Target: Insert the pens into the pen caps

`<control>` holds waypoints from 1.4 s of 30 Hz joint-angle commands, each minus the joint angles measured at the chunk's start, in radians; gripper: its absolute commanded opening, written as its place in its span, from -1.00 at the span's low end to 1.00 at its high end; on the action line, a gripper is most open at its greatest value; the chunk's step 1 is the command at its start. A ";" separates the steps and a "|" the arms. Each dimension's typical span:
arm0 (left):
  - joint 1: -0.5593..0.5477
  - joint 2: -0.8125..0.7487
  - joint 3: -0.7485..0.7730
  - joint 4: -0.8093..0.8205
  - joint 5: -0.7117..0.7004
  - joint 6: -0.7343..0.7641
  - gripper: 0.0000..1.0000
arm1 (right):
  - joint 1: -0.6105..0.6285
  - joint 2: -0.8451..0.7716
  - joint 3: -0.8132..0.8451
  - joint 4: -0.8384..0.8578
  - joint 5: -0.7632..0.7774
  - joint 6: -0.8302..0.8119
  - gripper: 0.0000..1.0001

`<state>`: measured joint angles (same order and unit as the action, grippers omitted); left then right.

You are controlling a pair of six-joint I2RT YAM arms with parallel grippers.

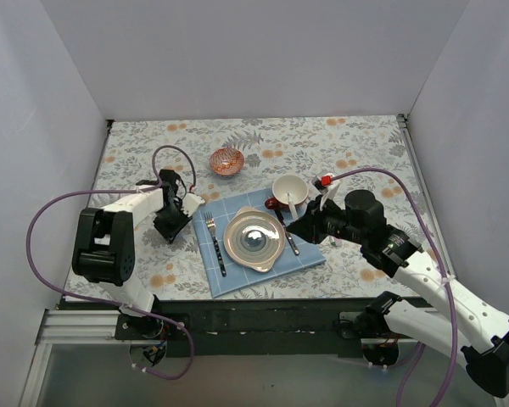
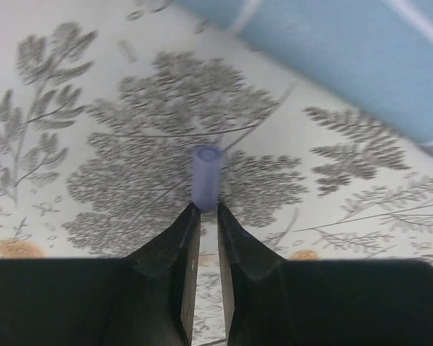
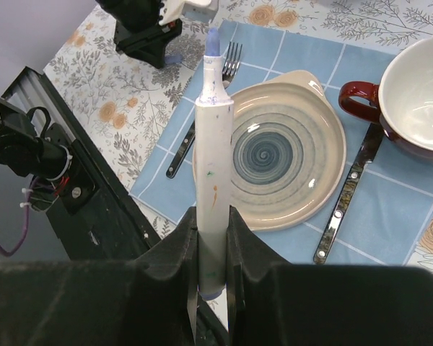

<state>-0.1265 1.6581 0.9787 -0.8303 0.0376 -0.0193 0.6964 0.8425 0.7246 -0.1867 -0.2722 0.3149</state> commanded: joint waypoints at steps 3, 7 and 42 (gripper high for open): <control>-0.053 -0.084 -0.022 -0.055 -0.014 -0.035 -0.42 | 0.005 -0.025 0.045 0.018 -0.024 0.024 -0.97; -0.053 -0.069 0.003 -0.032 0.036 -0.027 -0.29 | 0.006 -0.039 0.047 0.004 -0.013 0.021 -0.97; -0.085 0.126 0.051 0.077 -0.010 -0.295 -0.35 | 0.006 -0.140 -0.013 -0.014 0.037 0.072 -0.97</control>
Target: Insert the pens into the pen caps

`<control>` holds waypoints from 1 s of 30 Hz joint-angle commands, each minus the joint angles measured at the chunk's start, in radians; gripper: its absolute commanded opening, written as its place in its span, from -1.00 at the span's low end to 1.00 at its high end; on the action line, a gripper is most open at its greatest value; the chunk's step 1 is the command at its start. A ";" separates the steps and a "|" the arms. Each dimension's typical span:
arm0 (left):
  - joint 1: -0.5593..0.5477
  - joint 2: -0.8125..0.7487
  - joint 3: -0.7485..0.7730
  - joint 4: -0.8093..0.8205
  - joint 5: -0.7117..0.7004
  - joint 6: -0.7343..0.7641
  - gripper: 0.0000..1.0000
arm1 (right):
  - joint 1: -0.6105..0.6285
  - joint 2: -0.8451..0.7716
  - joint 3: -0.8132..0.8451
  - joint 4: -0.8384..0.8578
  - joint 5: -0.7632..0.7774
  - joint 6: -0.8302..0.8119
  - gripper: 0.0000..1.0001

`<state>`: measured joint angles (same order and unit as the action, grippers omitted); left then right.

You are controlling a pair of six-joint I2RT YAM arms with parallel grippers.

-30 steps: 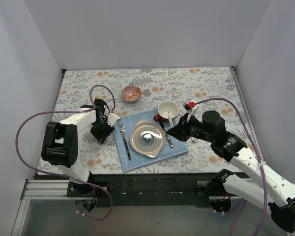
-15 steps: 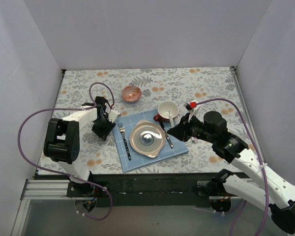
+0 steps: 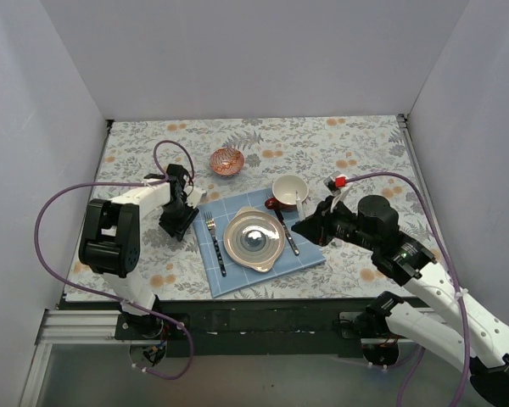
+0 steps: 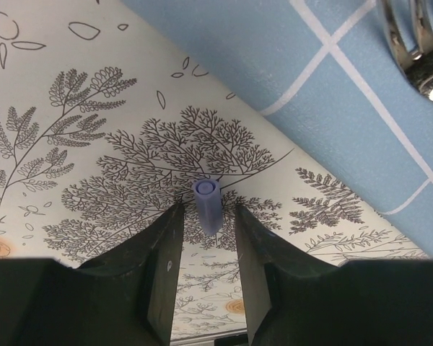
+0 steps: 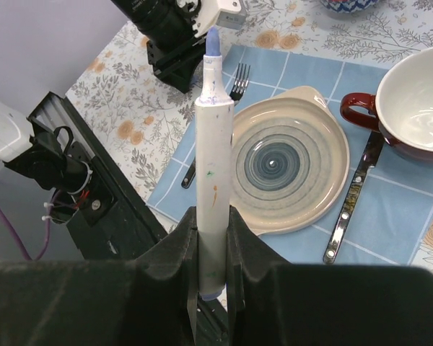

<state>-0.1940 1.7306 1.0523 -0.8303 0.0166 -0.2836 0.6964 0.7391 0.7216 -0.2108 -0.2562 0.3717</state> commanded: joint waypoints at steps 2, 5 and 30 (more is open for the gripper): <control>-0.021 0.046 -0.034 0.097 0.005 -0.038 -0.37 | 0.005 -0.044 -0.014 0.010 0.023 0.015 -0.97; -0.021 0.046 -0.055 0.120 0.003 -0.069 -0.45 | 0.006 -0.044 -0.021 0.002 0.011 0.016 -0.97; -0.061 -0.011 0.049 0.117 -0.026 -0.334 -1.00 | 0.006 0.035 -0.094 0.160 -0.106 0.121 -0.97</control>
<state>-0.2413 1.7443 1.0748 -0.8196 -0.0704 -0.5217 0.6968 0.7475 0.6392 -0.1509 -0.3065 0.4603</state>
